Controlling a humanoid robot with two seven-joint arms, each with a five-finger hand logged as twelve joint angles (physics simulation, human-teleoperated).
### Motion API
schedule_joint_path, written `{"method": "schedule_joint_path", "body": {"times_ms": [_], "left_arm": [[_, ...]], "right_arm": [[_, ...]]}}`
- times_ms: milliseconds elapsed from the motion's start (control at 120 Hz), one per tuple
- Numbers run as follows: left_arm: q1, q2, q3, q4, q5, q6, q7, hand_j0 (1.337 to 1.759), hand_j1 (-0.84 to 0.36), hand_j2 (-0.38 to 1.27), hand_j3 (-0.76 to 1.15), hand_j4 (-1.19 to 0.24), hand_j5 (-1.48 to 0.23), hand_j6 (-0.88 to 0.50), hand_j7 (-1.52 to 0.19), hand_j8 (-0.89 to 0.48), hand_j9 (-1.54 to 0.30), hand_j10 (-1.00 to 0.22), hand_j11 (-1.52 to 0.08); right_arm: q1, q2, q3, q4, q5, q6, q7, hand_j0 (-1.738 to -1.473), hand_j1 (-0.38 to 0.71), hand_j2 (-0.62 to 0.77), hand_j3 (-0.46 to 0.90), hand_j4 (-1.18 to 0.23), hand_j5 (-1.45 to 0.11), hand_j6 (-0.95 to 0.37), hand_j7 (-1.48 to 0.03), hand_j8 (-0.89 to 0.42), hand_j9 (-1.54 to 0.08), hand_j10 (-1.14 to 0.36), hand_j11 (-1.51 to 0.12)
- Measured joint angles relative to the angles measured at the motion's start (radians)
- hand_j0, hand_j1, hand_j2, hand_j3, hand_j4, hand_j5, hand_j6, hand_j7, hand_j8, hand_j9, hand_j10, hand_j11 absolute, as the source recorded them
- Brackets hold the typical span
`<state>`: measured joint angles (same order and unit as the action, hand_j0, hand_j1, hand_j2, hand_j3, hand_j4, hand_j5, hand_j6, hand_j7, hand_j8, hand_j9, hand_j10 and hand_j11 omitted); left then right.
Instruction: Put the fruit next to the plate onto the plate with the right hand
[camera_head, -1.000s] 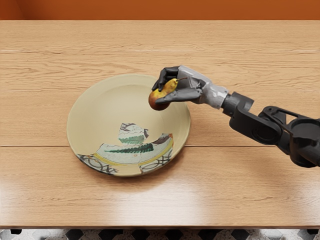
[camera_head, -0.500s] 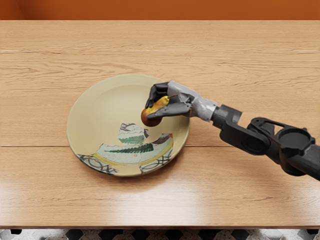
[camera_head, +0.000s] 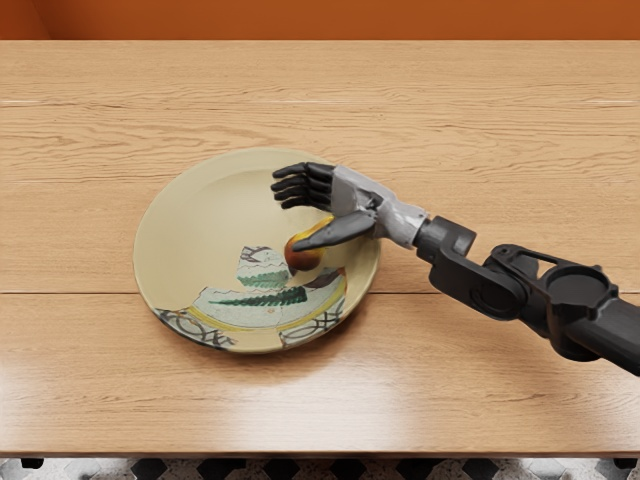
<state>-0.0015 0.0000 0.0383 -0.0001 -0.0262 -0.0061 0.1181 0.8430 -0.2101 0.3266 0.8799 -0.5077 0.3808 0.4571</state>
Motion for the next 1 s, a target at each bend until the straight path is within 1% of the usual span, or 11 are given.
{"method": "schedule_joint_path", "body": {"times_ms": [125, 367, 475, 525, 600, 742, 783, 842, 875, 942, 1000], "left_arm": [[0.000, 0.000, 0.000, 0.000, 0.000, 0.000, 0.000, 1.658, 0.35, 0.00, 0.00, 0.00, 0.00, 0.00, 0.00, 0.00, 0.00, 0.00, 0.00], [0.000, 0.000, 0.000, 0.000, 0.000, 0.000, 0.000, 1.658, 0.35, 0.00, 0.00, 0.00, 0.00, 0.00, 0.00, 0.00, 0.00, 0.00, 0.00], [0.000, 0.000, 0.000, 0.000, 0.000, 0.000, 0.000, 1.658, 0.35, 0.00, 0.00, 0.00, 0.00, 0.00, 0.00, 0.00, 0.00, 0.00, 0.00], [0.000, 0.000, 0.000, 0.000, 0.000, 0.000, 0.000, 1.658, 0.35, 0.00, 0.00, 0.00, 0.00, 0.00, 0.00, 0.00, 0.00, 0.00, 0.00], [0.000, 0.000, 0.000, 0.000, 0.000, 0.000, 0.000, 1.658, 0.35, 0.00, 0.00, 0.00, 0.00, 0.00, 0.00, 0.00, 0.00, 0.00, 0.00], [0.000, 0.000, 0.003, 0.000, 0.000, 0.000, 0.000, 1.658, 0.35, 0.00, 0.00, 0.00, 0.00, 0.00, 0.00, 0.00, 0.00, 0.00, 0.00], [0.001, 0.000, 0.003, 0.000, 0.000, 0.000, 0.000, 1.658, 0.35, 0.00, 0.00, 0.00, 0.00, 0.00, 0.00, 0.00, 0.00, 0.00, 0.00], [0.000, 0.000, 0.003, 0.000, 0.000, 0.000, 0.000, 1.658, 0.35, 0.00, 0.00, 0.00, 0.00, 0.00, 0.00, 0.00, 0.00, 0.00, 0.00], [0.000, 0.000, 0.002, 0.000, 0.000, 0.000, 0.000, 1.658, 0.35, 0.00, 0.00, 0.00, 0.00, 0.00, 0.00, 0.00, 0.00, 0.00, 0.00], [-0.002, 0.000, 0.001, 0.000, 0.000, 0.000, 0.000, 1.658, 0.35, 0.00, 0.00, 0.00, 0.00, 0.00, 0.00, 0.00, 0.00, 0.00, 0.00], [-0.002, 0.000, 0.001, 0.000, 0.000, 0.000, 0.000, 1.658, 0.35, 0.00, 0.00, 0.00, 0.00, 0.00, 0.00, 0.00, 0.00, 0.00, 0.00]], "right_arm": [[0.003, -0.004, 0.002, 0.001, 0.001, -0.004, -0.004, -1.658, -0.03, 0.00, 0.00, -0.29, -0.38, -0.29, -0.38, -0.27, -0.38, -0.24, -0.38], [0.035, -0.037, 0.006, 0.003, 0.029, 0.003, -0.008, -1.658, -0.12, -0.02, 0.00, -0.20, -0.26, -0.20, -0.26, -0.20, -0.26, -0.19, -0.26], [0.066, -0.076, 0.005, 0.004, 0.041, 0.004, -0.035, -1.658, -0.20, -0.01, 0.00, -0.13, -0.16, -0.13, -0.16, -0.12, -0.16, -0.12, -0.16], [0.083, -0.094, 0.005, 0.004, 0.043, 0.007, -0.055, -1.658, -0.24, -0.01, 0.00, -0.10, -0.13, -0.10, -0.13, -0.10, -0.13, -0.09, -0.13], [0.109, -0.117, 0.005, 0.004, 0.045, 0.029, -0.096, -1.658, -0.27, -0.01, 0.00, -0.07, -0.09, -0.07, -0.09, -0.07, -0.09, -0.06, -0.09], [0.154, -0.177, 0.005, 0.005, 0.059, 0.143, -0.173, -1.658, -0.31, 0.00, 0.00, -0.03, -0.04, -0.03, -0.04, -0.03, -0.04, -0.03, -0.04], [0.165, -0.198, 0.006, 0.005, 0.083, 0.172, -0.206, -1.658, -0.32, 0.00, 0.00, -0.03, -0.04, -0.03, -0.04, -0.03, -0.04, -0.03, -0.04], [0.178, -0.238, 0.006, 0.005, 0.135, 0.197, -0.268, -1.658, -0.33, 0.00, 0.00, -0.02, -0.03, -0.02, -0.03, -0.02, -0.03, -0.02, -0.03], [0.183, -0.264, 0.006, 0.005, 0.164, 0.206, -0.297, -1.658, -0.33, 0.00, 0.00, -0.02, -0.02, -0.02, -0.02, -0.02, -0.02, -0.02, -0.02], [0.190, -0.327, 0.005, 0.015, 0.204, 0.217, -0.334, -1.658, -0.34, 0.00, 0.00, -0.01, -0.02, -0.01, -0.02, -0.01, -0.02, -0.01, -0.02], [0.193, -0.391, 0.004, 0.041, 0.224, 0.223, -0.370, -1.658, -0.34, 0.00, 0.00, -0.01, -0.01, -0.01, -0.01, -0.01, -0.01, -0.01, -0.01]]}}
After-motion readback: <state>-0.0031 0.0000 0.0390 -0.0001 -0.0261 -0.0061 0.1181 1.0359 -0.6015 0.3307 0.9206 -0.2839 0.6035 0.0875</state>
